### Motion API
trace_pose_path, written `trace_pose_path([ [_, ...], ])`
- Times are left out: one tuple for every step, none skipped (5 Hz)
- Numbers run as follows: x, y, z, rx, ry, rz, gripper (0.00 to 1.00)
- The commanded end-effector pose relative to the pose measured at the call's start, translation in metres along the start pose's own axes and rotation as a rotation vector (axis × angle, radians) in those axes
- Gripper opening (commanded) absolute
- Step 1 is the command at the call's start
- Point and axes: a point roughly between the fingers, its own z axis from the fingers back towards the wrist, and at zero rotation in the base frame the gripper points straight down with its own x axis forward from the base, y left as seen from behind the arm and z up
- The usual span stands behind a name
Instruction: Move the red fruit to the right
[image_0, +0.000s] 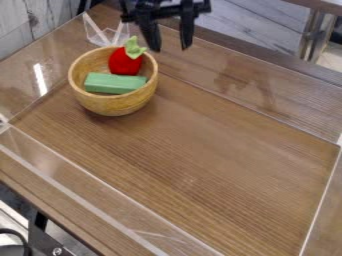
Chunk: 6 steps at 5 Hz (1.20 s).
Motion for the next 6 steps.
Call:
trace_pose_path([
  [0.005, 0.014, -0.001, -0.004, -0.045, 0.019, 1.0],
  [0.009, 0.032, -0.008, -0.008, -0.057, 0.049, 1.0],
  [0.012, 0.051, -0.007, -0.004, -0.063, 0.064, 1.0],
  [0.012, 0.064, -0.005, -0.003, -0.062, 0.056, 0.0],
  [0.02, 0.063, 0.01, -0.038, -0.05, -0.01, 0.0],
  [0.027, 0.056, 0.029, -0.081, -0.041, -0.088, 0.0],
])
